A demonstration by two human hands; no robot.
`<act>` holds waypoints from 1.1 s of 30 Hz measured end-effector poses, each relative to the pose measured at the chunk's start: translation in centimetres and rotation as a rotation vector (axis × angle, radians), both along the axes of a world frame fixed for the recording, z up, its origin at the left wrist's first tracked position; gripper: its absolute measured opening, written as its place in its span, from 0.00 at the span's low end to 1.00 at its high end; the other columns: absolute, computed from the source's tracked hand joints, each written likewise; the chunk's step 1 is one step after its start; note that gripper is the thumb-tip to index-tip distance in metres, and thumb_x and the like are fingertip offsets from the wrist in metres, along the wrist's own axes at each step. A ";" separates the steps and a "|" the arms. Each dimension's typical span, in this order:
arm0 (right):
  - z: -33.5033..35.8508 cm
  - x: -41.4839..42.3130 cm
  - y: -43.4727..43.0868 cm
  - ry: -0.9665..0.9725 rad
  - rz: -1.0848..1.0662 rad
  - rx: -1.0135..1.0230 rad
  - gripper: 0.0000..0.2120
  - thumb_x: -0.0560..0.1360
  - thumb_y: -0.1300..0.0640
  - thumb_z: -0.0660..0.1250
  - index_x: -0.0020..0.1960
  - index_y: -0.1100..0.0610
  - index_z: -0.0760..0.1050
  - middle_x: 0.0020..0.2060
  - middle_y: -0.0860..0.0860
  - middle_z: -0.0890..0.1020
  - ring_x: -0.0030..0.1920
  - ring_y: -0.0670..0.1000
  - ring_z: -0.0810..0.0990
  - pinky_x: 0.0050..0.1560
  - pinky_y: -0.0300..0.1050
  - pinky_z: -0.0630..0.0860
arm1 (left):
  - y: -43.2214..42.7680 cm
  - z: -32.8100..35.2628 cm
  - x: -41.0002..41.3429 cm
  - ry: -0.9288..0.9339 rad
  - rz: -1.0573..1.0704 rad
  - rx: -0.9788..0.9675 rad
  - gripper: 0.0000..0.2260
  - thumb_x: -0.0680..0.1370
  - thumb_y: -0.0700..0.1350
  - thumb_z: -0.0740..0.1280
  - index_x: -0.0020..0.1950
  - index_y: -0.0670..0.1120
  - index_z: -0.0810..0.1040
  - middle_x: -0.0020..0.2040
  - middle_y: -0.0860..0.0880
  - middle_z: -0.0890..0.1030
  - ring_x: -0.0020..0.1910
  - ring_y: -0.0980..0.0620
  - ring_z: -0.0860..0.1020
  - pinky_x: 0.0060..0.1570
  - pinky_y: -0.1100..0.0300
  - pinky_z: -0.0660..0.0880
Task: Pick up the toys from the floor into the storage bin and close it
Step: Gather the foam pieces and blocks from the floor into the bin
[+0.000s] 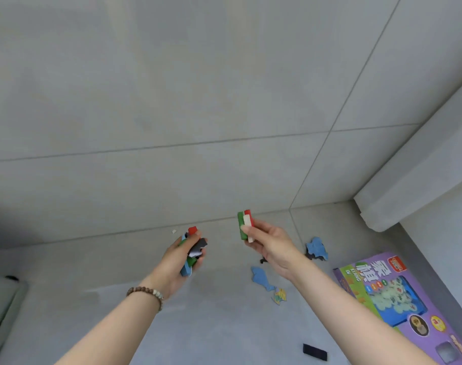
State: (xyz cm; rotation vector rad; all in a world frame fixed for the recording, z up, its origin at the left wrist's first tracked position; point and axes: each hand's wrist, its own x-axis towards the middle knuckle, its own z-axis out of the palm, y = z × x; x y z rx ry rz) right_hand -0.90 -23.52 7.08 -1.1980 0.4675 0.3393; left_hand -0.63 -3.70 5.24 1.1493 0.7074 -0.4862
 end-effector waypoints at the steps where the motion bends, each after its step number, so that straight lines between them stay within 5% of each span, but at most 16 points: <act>1: 2.1 0.0 2.0 -0.016 0.050 -0.006 0.11 0.73 0.66 0.68 0.55 0.61 0.77 0.40 0.51 0.82 0.39 0.45 0.80 0.41 0.33 0.79 | 2.1 2.0 -0.3 -0.024 0.023 0.016 0.08 0.76 0.47 0.69 0.52 0.45 0.77 0.42 0.49 0.81 0.37 0.54 0.77 0.26 0.68 0.75; 4: 7.9 -0.7 9.6 -0.068 0.215 -0.058 0.13 0.72 0.66 0.69 0.57 0.62 0.77 0.38 0.50 0.82 0.36 0.44 0.80 0.41 0.34 0.78 | 9.6 8.6 -2.5 -0.107 0.108 0.069 0.07 0.75 0.47 0.69 0.46 0.44 0.77 0.35 0.50 0.80 0.30 0.56 0.77 0.25 0.69 0.74; 8: 13.4 -3.1 22.6 -0.112 0.432 -0.133 0.13 0.71 0.66 0.71 0.56 0.62 0.77 0.37 0.50 0.81 0.34 0.43 0.80 0.41 0.35 0.79 | 22.1 15.3 -8.4 -0.199 0.242 0.178 0.08 0.76 0.47 0.69 0.44 0.43 0.78 0.39 0.49 0.81 0.29 0.57 0.78 0.27 0.69 0.75; 11: 15.4 -6.1 33.3 -0.135 0.588 -0.162 0.15 0.70 0.66 0.72 0.56 0.63 0.78 0.39 0.51 0.82 0.38 0.47 0.80 0.46 0.40 0.80 | 32.0 17.3 -14.1 -0.210 0.376 0.266 0.08 0.76 0.47 0.69 0.45 0.43 0.78 0.40 0.48 0.81 0.34 0.54 0.79 0.26 0.67 0.76; 14: 16.3 -9.4 42.9 -0.143 0.714 -0.190 0.11 0.70 0.66 0.72 0.52 0.62 0.78 0.41 0.53 0.81 0.39 0.50 0.80 0.38 0.34 0.79 | 39.6 17.2 -19.2 -0.127 0.480 0.252 0.10 0.74 0.49 0.70 0.46 0.43 0.78 0.39 0.46 0.81 0.29 0.54 0.79 0.24 0.65 0.75; 17: 15.8 -11.5 50.4 -0.134 0.742 -0.226 0.14 0.70 0.65 0.72 0.55 0.64 0.77 0.41 0.53 0.80 0.43 0.51 0.78 0.42 0.38 0.79 | 45.1 15.9 -21.7 -0.131 0.521 0.324 0.19 0.71 0.54 0.72 0.54 0.43 0.79 0.52 0.46 0.81 0.44 0.50 0.81 0.43 0.59 0.81; 19: 15.0 -12.3 53.6 -0.196 0.737 -0.308 0.22 0.70 0.59 0.73 0.62 0.64 0.74 0.48 0.53 0.79 0.46 0.52 0.78 0.51 0.45 0.77 | 47.7 15.6 -22.8 -0.128 0.541 0.333 0.31 0.69 0.60 0.72 0.64 0.42 0.74 0.60 0.49 0.78 0.58 0.46 0.77 0.61 0.50 0.74; 21: 14.5 -13.0 54.8 -0.279 0.764 -0.474 0.30 0.71 0.52 0.73 0.69 0.59 0.67 0.61 0.54 0.74 0.58 0.53 0.75 0.60 0.46 0.72 | 49.5 14.9 -24.1 -0.048 0.523 0.393 0.37 0.71 0.65 0.67 0.72 0.43 0.66 0.68 0.49 0.70 0.69 0.45 0.68 0.67 0.48 0.64; 23: 14.6 -13.4 54.2 -0.346 0.792 -0.584 0.30 0.72 0.51 0.71 0.70 0.57 0.65 0.67 0.52 0.70 0.65 0.52 0.71 0.64 0.44 0.68 | 50.7 14.0 -25.6 0.033 0.523 0.511 0.36 0.73 0.64 0.64 0.73 0.41 0.64 0.69 0.44 0.70 0.66 0.43 0.70 0.65 0.50 0.66; 29: 15.3 -11.4 47.1 -0.447 0.829 -0.778 0.24 0.75 0.51 0.68 0.69 0.56 0.69 0.68 0.52 0.69 0.66 0.52 0.70 0.63 0.45 0.69 | 49.5 14.8 -25.7 0.017 0.360 0.737 0.31 0.78 0.60 0.60 0.72 0.39 0.63 0.62 0.46 0.74 0.61 0.45 0.71 0.59 0.57 0.68; 33: 16.7 -9.2 40.0 -0.462 0.752 -0.865 0.22 0.74 0.52 0.69 0.66 0.56 0.71 0.71 0.53 0.66 0.68 0.54 0.69 0.66 0.45 0.67 | 45.4 18.1 -23.0 -0.158 0.188 0.843 0.31 0.78 0.60 0.61 0.75 0.45 0.59 0.73 0.46 0.64 0.69 0.45 0.67 0.64 0.53 0.67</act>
